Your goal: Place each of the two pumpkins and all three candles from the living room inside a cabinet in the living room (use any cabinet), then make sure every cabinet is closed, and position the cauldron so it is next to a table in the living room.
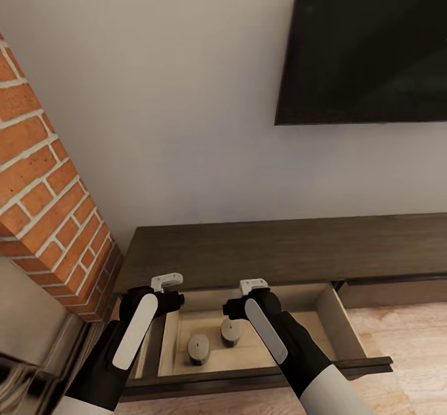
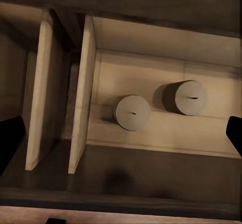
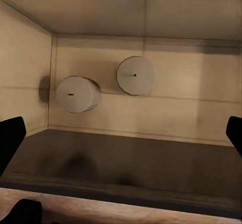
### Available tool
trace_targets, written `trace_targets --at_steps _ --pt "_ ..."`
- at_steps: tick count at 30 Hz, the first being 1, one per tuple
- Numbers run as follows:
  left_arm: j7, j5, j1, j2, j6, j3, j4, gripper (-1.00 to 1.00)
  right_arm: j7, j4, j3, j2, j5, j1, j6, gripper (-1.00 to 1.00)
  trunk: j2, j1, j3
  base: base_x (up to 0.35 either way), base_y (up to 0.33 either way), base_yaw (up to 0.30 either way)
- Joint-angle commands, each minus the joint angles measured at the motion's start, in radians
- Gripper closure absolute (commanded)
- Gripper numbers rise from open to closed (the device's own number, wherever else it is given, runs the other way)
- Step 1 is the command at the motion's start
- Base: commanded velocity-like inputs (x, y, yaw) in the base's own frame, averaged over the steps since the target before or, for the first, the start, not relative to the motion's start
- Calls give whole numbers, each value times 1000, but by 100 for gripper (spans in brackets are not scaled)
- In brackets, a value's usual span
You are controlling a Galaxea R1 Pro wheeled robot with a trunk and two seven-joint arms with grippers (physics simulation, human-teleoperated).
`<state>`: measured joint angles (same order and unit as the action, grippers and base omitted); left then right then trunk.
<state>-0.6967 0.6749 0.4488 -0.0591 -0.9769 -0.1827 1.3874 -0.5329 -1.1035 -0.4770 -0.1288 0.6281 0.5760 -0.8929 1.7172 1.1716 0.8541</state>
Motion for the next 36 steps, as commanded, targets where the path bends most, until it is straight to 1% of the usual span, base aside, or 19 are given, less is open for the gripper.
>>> trace_targets --at_steps 1,36 --pt "-10 10 1 0 -2 -1 1 -100 -10 -1 -2 0 10 1 -1 -100 -7 -4 -2 0 0 0" --pt "-10 9 1 2 -2 1 1 -100 -10 -1 -2 0 9 1 -1 -100 -252 -138 -112 0 0 0"
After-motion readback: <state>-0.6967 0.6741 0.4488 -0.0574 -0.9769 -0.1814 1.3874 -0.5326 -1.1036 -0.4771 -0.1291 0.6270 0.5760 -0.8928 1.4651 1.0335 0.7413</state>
